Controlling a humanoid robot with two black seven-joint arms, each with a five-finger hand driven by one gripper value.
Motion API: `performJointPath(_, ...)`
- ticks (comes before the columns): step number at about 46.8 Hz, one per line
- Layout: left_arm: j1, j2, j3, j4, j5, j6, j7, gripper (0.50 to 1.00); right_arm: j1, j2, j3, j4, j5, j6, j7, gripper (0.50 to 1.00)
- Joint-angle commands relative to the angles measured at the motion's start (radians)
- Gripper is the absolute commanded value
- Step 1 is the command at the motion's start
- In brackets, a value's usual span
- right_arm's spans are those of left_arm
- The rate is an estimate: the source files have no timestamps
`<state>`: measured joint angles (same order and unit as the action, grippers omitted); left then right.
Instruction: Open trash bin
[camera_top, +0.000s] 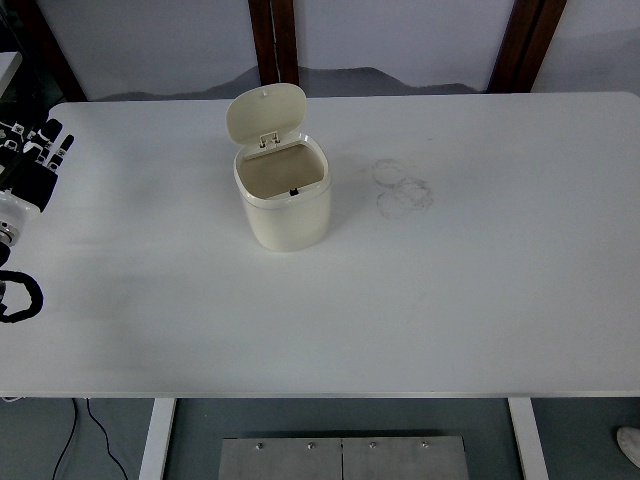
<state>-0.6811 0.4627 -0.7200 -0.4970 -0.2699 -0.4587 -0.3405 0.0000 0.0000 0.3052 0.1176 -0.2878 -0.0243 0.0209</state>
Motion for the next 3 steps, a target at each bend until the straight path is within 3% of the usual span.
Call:
performJointPath(1,0.000,0.002,-0.001,0.000,0.000,-0.001,0.000,1.000,0.000,0.000,-0.003,0.001,-0.004,0.000,-0.001,0.991)
performJointPath(3,-0.002,0.004,-0.001,0.000,0.000,-0.001,0.000,1.000,0.000,0.000,-0.003,0.001,-0.005,0.000,-0.001,0.991)
